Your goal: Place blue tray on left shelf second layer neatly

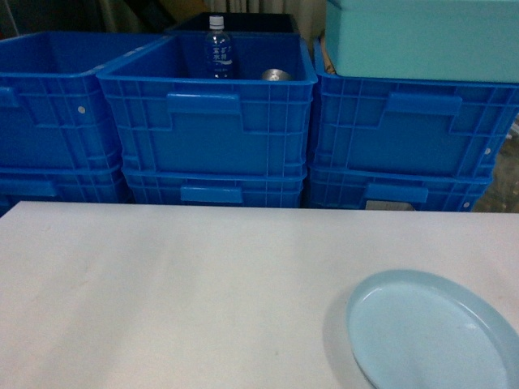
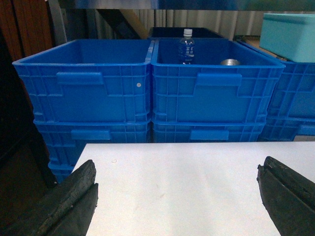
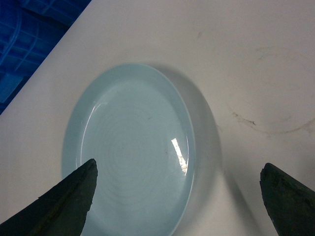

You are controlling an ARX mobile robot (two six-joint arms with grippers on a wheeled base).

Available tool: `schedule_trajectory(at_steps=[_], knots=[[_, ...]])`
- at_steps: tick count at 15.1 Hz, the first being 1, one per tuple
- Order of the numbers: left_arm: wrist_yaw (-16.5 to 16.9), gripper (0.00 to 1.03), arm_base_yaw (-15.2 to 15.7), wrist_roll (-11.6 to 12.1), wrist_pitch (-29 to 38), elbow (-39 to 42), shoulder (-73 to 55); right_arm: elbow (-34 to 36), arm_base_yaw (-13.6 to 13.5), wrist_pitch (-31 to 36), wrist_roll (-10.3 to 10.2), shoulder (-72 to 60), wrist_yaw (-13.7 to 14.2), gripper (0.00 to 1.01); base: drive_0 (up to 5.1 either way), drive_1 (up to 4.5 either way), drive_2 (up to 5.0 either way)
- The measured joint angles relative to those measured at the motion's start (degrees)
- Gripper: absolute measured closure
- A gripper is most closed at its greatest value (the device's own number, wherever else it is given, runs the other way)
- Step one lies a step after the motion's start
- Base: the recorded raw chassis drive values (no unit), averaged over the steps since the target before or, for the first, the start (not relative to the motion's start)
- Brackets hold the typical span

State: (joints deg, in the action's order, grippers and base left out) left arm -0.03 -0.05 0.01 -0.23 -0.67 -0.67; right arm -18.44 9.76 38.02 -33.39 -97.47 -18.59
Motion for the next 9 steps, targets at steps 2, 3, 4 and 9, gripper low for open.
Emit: schedule_trajectory(at_steps=[2,3,4,9], knots=[[0.0,0.05,0.0,0.0,0.0,0.0,0.0,0.0,-1.7,2.9,-0.5,-2.8,0.8,0.03,0.0,0.00,0.0],[0.0,0.05,0.0,0.0,0.0,0.0,0.0,-0.3,-3.1,3.7,-1.3,-4.2,1.5,0.03,0.0,0.00,0.0],[0.0,0.05,0.0,0.0,0.0,0.0,0.0,-0.8,-4.7,4.3,-2.3,-5.7,2.8,0.03,0.0,0.00,0.0],[0.0,0.05,0.0,0.0,0.0,0.0,0.0,-3.3,-10.9,6.0,-7.1,-10.2,8.3,0.03,0.0,0.00,0.0]])
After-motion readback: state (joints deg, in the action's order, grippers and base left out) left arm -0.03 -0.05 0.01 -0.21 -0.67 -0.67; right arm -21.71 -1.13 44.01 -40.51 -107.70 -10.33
